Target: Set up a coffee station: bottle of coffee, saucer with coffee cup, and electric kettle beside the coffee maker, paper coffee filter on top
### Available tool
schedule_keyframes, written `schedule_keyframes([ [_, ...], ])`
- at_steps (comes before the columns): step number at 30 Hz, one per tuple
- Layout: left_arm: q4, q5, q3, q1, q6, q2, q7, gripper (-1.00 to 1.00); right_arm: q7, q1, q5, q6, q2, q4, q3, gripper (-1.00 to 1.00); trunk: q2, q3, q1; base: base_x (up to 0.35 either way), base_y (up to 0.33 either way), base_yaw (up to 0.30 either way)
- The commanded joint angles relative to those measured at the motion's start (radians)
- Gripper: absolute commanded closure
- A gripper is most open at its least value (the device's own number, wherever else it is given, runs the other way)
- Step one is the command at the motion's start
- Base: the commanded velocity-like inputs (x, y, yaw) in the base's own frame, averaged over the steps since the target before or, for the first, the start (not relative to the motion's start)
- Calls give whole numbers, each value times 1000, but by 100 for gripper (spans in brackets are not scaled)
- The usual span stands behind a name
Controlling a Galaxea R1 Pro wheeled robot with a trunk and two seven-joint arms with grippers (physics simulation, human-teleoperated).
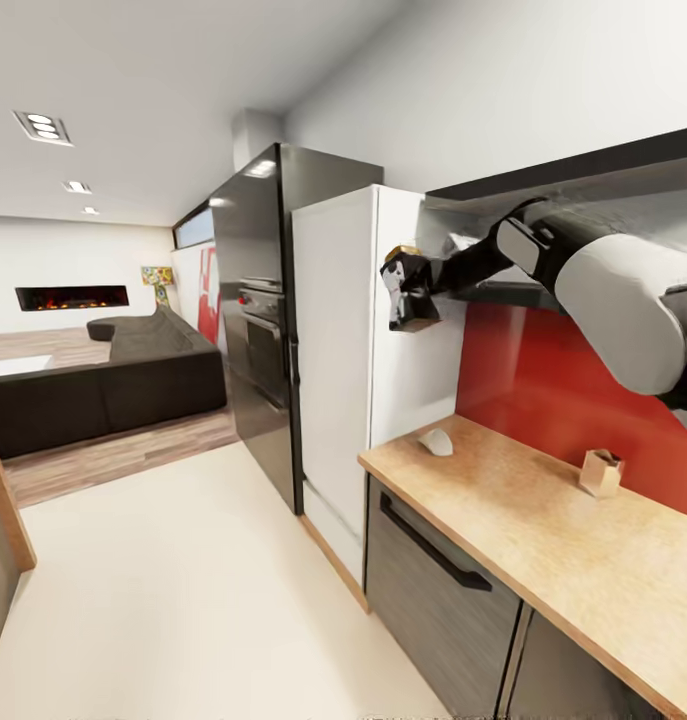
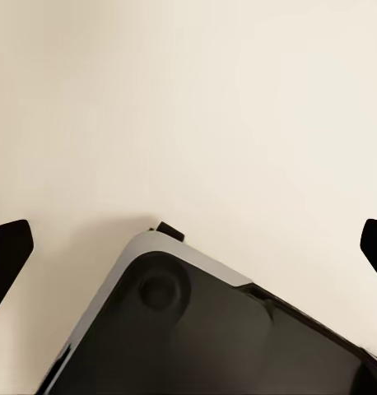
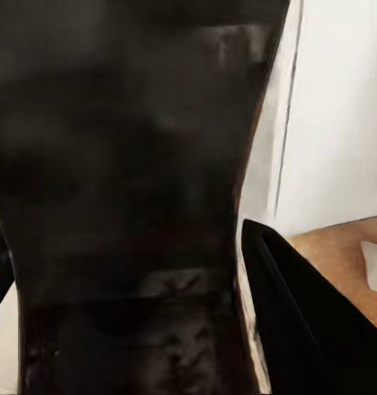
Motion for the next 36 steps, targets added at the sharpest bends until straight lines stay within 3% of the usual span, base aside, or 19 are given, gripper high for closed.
schedule_keyframes([
  [1, 1, -2, 4, 0, -2, 0, 0, -100, 15, 8, 1, 2, 19, 4, 9, 100, -1, 1, 0, -176, 199, 0],
  [7, 1, -1, 5, 0, -4, 1, -1, -100, 52, 87, 23, 22, 104, 8, 8, 100, -1, 7, 0, -101, 103, 0],
  [9, 1, -1, 5, 0, -4, 1, -1, -100, 50, 134, 24, 21, 128, 9, 8, 100, -1, 8, 0, -21, 21, 0],
  [10, 1, -2, 5, 0, -4, 0, -1, -100, 41, 205, 26, 12, 157, 9, 8, 100, -1, 8, 0, -8, 8, 0],
  [11, 1, -2, 5, 0, -4, 0, -1, -100, 36, 236, 27, 1, 166, 9, 8, 100, -1, 8, 0, -5, 5, 0],
  [17, 0, -1, 5, 0, -5, 3, -1, -100, 23, 377, 28, -68, 195, 9, 8, 100, -1, 8, 0, -2, 2, 0],
  [19, 0, -1, 6, 0, -5, 13, -1, -100, 17, 424, 30, -84, 195, 9, 9, 100, -1, 8, 0, 0, 0, 0],
  [20, 0, 0, 9, 0, -4, 23, -1, -100, -2, 500, 39, -126, 195, 9, 9, 100, -1, 8, 0, 0, 0, 0],
  [21, 0, -1, 10, 0, -4, 24, -1, -100, -7, 529, 42, -142, 195, 9, 9, 100, -1, 8, 0, 0, 0, 0],
  [33, -1, 0, 12, 0, -5, 26, -1, -100, -101, 843, 96, -309, 195, 9, 8, 100, -1, 8, 0, 0, 0, 0],
  [36, -1, 0, 12, 0, -11, 23, -1, -100, -146, 960, 113, -372, 195, 9, 9, 100, -1, 8, 0, 0, 0, 0],
])
